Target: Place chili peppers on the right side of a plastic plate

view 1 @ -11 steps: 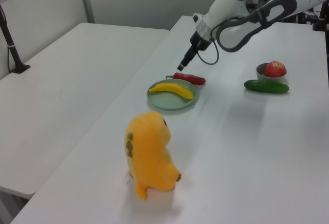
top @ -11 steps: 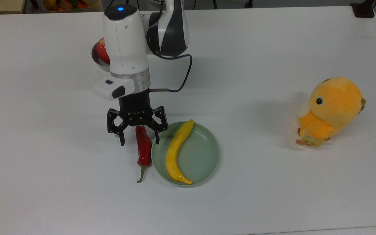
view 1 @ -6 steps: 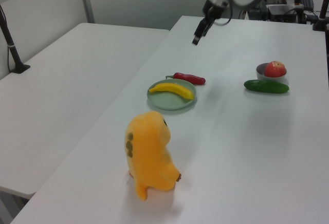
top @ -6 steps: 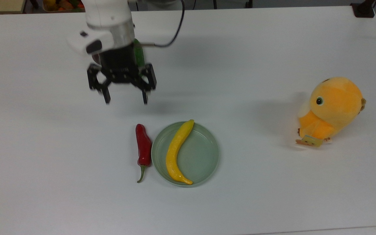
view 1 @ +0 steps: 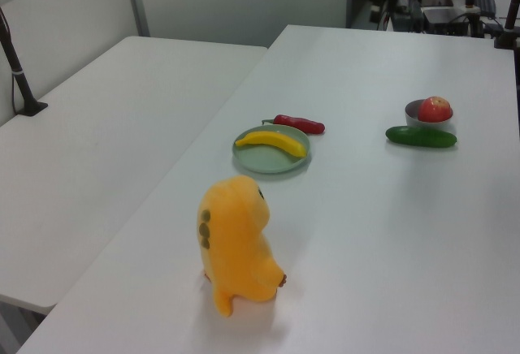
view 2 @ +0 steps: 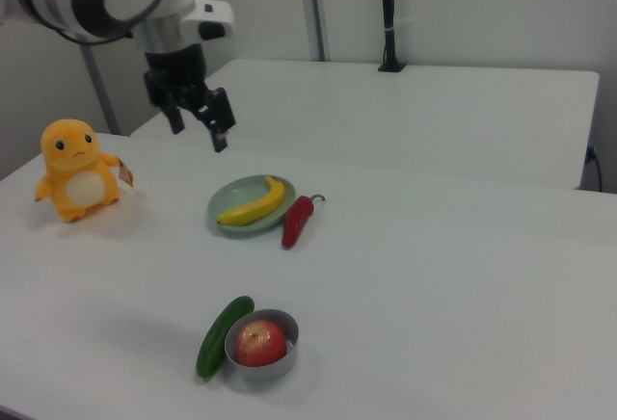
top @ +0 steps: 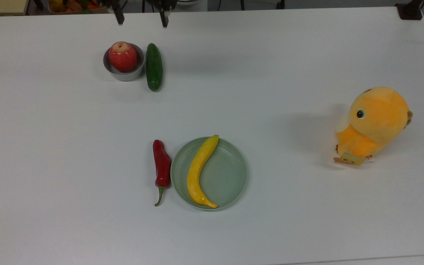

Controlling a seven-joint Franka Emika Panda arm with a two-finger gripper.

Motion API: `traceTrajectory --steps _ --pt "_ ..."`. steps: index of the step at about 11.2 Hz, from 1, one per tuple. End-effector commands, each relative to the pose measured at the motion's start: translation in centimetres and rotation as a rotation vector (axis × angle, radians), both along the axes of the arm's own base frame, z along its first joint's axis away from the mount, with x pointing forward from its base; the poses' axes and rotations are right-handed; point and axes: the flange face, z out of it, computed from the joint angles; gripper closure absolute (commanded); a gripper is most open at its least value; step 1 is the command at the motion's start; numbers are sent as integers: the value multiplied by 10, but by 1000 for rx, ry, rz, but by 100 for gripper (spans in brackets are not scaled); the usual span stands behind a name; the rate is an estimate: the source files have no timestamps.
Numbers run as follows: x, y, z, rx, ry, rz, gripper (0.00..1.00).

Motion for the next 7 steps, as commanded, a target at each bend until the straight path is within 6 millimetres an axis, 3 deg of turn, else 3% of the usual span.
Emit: traceTrajectory --steps 1,3,5,7 --pt "-22 25 10 6 85 1 0" --pt "-26 63 16 13 73 59 0" --pt "-22 78 6 8 78 104 0" --pt "-17 77 2 -11 58 173 0"
